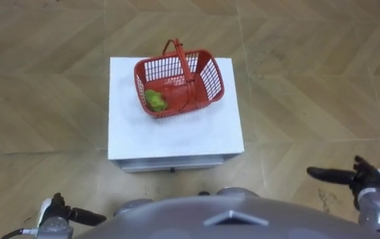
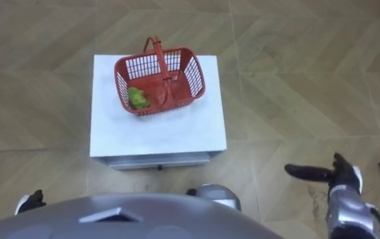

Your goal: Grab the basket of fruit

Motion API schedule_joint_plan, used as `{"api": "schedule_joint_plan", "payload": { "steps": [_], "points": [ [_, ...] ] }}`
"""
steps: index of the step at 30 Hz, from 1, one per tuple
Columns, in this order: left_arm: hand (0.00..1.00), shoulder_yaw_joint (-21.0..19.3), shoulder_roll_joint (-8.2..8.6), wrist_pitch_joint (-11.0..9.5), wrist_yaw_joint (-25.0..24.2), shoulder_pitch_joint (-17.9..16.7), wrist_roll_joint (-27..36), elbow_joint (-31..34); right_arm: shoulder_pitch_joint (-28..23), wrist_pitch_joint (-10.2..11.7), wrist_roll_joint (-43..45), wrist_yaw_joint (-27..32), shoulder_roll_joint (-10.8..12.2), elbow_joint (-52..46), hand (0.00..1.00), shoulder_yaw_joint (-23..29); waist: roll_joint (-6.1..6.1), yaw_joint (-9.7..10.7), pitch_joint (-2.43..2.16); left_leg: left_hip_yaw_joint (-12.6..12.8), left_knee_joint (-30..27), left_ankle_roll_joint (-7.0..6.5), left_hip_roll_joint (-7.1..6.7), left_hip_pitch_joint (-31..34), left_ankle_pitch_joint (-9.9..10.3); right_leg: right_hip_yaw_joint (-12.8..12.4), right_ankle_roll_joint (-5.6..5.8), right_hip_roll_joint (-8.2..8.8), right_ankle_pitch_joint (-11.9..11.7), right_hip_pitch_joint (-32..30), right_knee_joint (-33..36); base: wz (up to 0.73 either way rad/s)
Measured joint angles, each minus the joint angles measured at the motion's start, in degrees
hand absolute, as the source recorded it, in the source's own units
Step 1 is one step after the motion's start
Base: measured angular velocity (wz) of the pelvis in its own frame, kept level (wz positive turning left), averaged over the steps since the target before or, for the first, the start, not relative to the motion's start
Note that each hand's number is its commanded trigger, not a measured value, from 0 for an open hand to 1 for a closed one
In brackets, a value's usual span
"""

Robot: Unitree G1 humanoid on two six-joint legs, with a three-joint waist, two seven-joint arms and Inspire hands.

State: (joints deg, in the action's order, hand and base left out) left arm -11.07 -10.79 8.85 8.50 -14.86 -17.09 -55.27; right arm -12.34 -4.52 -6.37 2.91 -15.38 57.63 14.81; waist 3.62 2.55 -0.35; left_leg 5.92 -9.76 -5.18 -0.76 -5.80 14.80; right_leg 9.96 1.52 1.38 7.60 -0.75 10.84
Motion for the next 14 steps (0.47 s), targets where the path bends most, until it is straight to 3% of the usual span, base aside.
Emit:
{"api": "schedule_joint_plan", "payload": {
  "steps": [3, 8, 14],
  "points": [
    [0.0, -0.86, 1.2, -0.05, 0.18, 0.79, -0.69, -0.58, -0.21, -0.26, 1.28, -0.05, 2.13, 5.91, 0.0, -0.14, -0.81, -0.01, 0.33, -0.18, 1.16, 0.15, 0.19, -0.87, 0.15, -0.13, -0.16, -0.36, -0.14, 0.28, 0.02, 0.0],
    [0.0, -0.94, 1.97, -0.03, 0.8, 0.99, -1.12, -1.66, 0.01, -0.74, 7.06, -0.4, 4.44, 11.62, 0.0, -0.29, -1.58, 0.39, 0.49, -0.28, 1.58, 0.28, 0.3, -1.71, 0.26, -0.13, -0.24, -0.52, -0.08, 0.96, 0.27, 0.0],
    [0.0, 0.43, 3.44, 1.07, 1.1, 0.89, -2.99, -3.22, 1.14, -4.41, 15.11, -0.37, 6.22, 14.38, 0.0, -4.68, -1.55, 0.27, 0.4, -1.08, 1.22, 0.28, 0.33, -1.77, 0.25, 1.25, -0.29, -0.35, 0.24, 1.04, 0.8, 0.07]
  ]
}}
